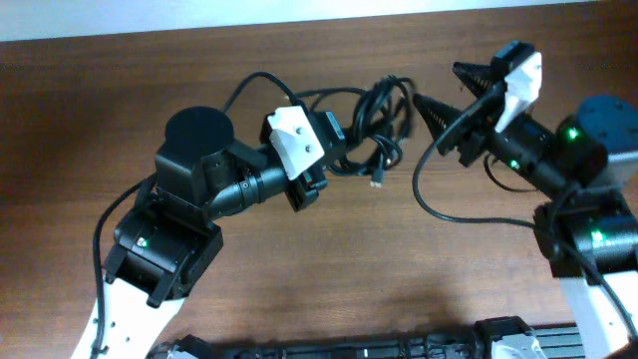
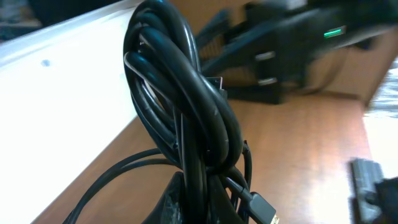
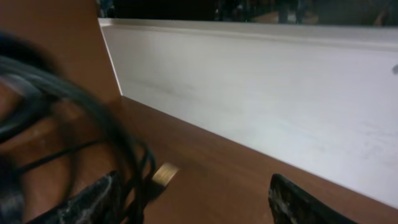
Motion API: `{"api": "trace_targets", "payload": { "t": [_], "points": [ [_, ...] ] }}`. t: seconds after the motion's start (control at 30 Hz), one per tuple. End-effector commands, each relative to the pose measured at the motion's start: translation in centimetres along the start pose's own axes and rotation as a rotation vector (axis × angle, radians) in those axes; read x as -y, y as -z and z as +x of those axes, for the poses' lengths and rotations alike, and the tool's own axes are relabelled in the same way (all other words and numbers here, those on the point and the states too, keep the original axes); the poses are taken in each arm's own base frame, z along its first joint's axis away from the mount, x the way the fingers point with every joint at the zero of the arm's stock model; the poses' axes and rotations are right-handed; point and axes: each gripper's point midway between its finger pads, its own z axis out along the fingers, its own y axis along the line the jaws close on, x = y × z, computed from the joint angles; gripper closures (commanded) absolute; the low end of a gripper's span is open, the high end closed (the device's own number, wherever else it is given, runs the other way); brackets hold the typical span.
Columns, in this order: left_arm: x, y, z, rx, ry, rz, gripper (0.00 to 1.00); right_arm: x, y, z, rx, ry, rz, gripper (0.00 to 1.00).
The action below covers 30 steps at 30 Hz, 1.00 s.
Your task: Untangle cables
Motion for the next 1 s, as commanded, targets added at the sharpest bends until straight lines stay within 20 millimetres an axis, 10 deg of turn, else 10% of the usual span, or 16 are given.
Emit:
{"api": "trace_targets", "payload": {
  "t": [0.0,0.73,0.97],
  "points": [
    [-1.4,0.8,-0.5,-0.001,-0.044,-0.102,1.00,-1.5,1.9,-1.6,0.039,0.030,-0.011,0.17],
    [6.4,-1.6,-2.3,0.131,-0.073,0.343,1.00,-2.8,0.9,-0.5,0.002,0.006,-0.132,0.08],
    [6.1,-1.9,-2.1,0.123,-0.071,0.324,1.00,2.3,1.1,-0.5,0.002,0.004,0.169,0.07]
  ]
}}
